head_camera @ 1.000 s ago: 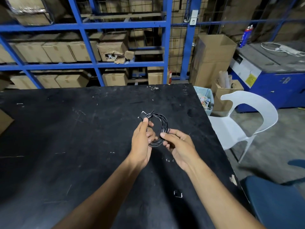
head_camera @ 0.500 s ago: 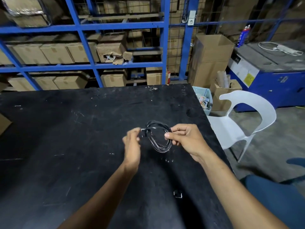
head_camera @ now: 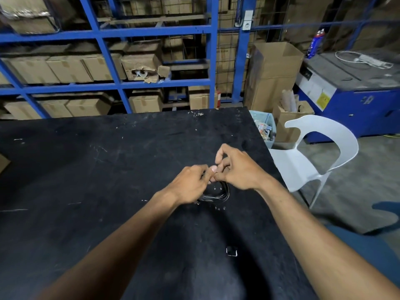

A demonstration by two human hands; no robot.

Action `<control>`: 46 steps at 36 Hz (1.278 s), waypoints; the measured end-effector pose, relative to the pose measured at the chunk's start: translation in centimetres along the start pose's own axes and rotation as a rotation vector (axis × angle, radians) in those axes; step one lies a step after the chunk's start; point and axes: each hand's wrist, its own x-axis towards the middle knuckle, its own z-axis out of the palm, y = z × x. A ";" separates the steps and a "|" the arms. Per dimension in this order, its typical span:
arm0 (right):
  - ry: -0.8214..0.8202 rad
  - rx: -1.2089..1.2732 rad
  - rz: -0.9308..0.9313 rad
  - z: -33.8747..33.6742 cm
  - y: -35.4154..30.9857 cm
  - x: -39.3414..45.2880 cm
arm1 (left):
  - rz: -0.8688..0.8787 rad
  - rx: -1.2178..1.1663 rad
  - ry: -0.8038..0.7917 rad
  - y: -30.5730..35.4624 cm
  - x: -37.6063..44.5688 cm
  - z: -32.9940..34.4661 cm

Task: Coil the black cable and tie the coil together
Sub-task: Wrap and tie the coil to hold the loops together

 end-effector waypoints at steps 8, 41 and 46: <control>0.041 0.235 -0.054 -0.2 1.1 0.0 | -0.038 -0.395 0.182 -1.2 0.4 0.2; 0.129 0.421 0.014 2.3 5.3 -0.7 | -0.021 -0.274 -0.034 -3.0 -0.3 1.9; 0.267 0.189 0.213 4.6 12.1 -3.2 | -0.059 -0.133 -0.009 -6.3 -0.9 4.1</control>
